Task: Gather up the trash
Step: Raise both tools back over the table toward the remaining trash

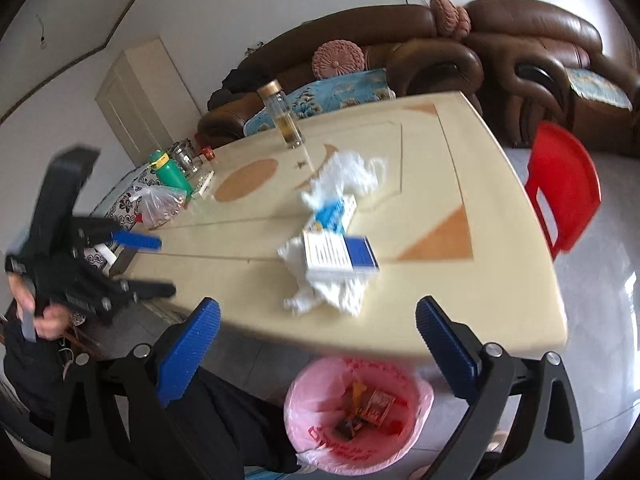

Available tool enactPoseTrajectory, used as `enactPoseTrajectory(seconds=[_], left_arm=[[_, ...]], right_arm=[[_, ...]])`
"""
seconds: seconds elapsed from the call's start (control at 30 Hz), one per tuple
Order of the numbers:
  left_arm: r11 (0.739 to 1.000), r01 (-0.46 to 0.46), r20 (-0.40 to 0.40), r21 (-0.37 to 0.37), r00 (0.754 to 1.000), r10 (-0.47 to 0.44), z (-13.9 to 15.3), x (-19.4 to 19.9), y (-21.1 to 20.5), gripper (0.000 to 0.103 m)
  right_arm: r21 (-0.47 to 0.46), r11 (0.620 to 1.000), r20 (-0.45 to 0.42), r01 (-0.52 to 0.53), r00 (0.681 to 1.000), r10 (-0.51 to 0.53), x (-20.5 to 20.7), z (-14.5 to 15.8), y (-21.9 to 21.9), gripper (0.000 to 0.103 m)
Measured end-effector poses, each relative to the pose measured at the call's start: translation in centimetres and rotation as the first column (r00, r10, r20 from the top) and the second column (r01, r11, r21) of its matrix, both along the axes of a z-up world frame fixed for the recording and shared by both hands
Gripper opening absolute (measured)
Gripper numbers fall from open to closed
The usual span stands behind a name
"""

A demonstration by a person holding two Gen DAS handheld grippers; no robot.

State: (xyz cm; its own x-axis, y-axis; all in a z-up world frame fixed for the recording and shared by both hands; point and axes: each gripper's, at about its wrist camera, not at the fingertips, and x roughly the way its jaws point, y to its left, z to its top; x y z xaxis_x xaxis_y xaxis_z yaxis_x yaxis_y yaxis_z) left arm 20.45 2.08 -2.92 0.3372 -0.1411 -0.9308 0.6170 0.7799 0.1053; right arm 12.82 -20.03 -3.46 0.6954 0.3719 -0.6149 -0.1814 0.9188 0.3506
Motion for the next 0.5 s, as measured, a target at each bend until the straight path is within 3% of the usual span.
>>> enactPoseTrajectory(seconds=[0.13,0.23,0.37,0.5], left_arm=[[0.999,-0.004,0.044,0.034,0.999,0.003,3.2,2.9,-0.4,0.086],[0.999,-0.004,0.056,0.036,0.998,0.002,4.5,5.1,-1.1,0.090],[0.998,-0.007,0.010,0.060,1.000,0.006,4.0,8.4,-2.4,0.090],[0.996,0.005,-0.051,0.091,0.999,0.000,1.4,11.3,-3.9,0.090]], right_arm=[[0.004,0.998,0.028,-0.058,0.998,0.058,1.7,2.6,0.8,0.096],[-0.020,0.998,0.009,-0.053,0.999,0.053,3.1,2.6,1.1,0.096],[0.014,0.998,-0.024,-0.069,0.997,0.069,5.0,1.2,1.0,0.096],[0.041,0.995,-0.090,-0.087,0.992,0.090,7.3,-0.8,0.6,0.096]])
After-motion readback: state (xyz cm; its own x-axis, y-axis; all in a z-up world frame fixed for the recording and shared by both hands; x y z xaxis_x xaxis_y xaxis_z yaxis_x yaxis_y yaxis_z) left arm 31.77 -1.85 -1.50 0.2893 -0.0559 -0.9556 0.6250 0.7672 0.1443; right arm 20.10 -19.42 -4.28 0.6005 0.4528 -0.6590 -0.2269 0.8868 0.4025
